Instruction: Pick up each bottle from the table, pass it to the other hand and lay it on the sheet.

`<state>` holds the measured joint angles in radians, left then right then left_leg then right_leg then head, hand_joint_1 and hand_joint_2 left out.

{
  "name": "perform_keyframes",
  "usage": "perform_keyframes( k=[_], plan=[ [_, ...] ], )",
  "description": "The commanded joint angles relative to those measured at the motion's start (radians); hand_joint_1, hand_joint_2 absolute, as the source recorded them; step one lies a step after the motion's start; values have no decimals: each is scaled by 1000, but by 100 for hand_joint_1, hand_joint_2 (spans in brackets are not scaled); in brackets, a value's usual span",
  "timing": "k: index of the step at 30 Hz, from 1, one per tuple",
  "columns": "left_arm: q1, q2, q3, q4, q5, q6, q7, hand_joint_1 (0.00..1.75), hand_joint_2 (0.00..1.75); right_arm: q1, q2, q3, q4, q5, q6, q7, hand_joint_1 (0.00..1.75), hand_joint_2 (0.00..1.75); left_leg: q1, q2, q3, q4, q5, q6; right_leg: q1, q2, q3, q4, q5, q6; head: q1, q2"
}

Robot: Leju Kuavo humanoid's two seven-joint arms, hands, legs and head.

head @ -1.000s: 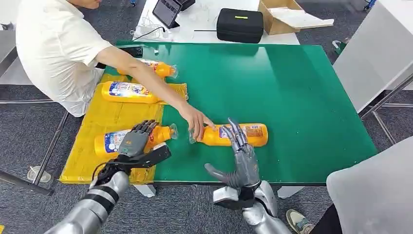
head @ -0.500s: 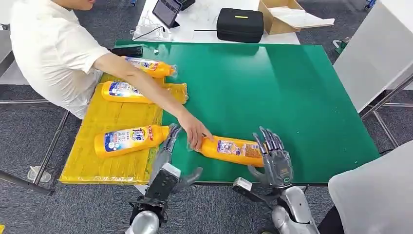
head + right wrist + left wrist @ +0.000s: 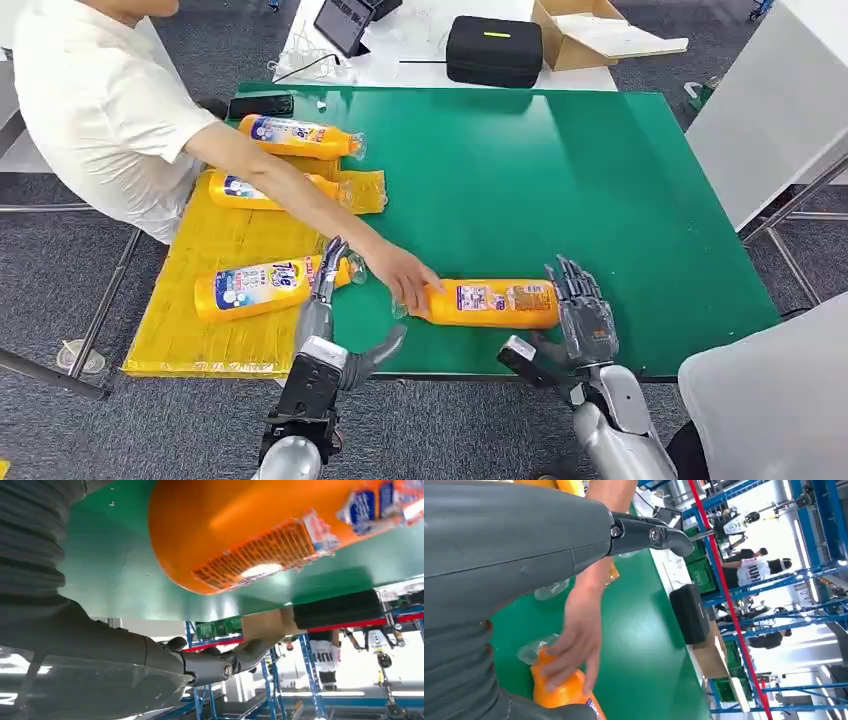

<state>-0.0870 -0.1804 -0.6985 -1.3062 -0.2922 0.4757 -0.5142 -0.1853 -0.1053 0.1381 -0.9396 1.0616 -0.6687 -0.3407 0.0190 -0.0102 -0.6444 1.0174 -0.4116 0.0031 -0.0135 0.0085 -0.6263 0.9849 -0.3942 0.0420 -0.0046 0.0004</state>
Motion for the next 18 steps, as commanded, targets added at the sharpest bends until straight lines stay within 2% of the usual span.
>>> perform_keyframes(
  k=[1, 3, 4, 5, 6, 13, 17, 18],
  plan=[
    [-19, 33, -31, 12, 7, 1, -4, 0, 175, -78, -15, 36, 129, -24, 45, 20, 0, 175, -1, 3, 7, -1, -2, 1, 0, 1, 6, -1, -2, -2, 0, 0],
    [-33, 28, -39, 21, 8, 4, -14, 0, 175, -130, -9, 28, 200, -74, 76, -3, 0, 175, -1, 3, 3, -1, -1, 1, 0, 1, 3, 0, 0, -1, 0, 0],
    [-37, 28, -40, 23, 7, 5, -16, 0, 175, -141, -5, 27, 216, -80, 75, -11, 0, 175, -1, 4, 9, -1, -3, 1, 0, 2, 8, 0, -2, -2, 0, 0],
    [-44, 26, -44, 27, 6, 7, -19, 0, 175, -161, 2, 29, 248, -90, 78, -26, 0, 175, -1, 3, 4, 0, -1, 1, 0, 2, 3, -1, 0, -1, 0, 0],
    [-50, 24, -46, 29, 7, 6, -19, 0, 175, -177, 10, 34, 267, -94, 80, -37, 0, 175, -1, 4, 6, 0, -2, 1, 0, 3, 5, 0, 0, -1, 0, 0],
    [-78, 12, -51, 51, 19, 0, -22, 0, 175, -250, 35, 69, 339, -95, 127, -43, 0, 175, 0, 3, 4, -1, -1, 1, 0, 2, 3, 0, 0, -1, 0, 0],
    [-89, 8, -57, 68, 24, -8, -24, 0, 175, -282, 38, 69, 377, -110, 152, -47, 0, 175, -1, 4, 8, -1, -2, 1, 0, 1, 7, 0, -2, -2, 0, 0],
    [-90, 7, -59, 70, 26, -9, -25, 0, 175, -285, 39, 69, 384, -112, 153, -49, 0, 175, -1, 2, 5, -1, -1, 1, 0, 1, 4, 0, -1, -1, 0, 0]
  ],
)
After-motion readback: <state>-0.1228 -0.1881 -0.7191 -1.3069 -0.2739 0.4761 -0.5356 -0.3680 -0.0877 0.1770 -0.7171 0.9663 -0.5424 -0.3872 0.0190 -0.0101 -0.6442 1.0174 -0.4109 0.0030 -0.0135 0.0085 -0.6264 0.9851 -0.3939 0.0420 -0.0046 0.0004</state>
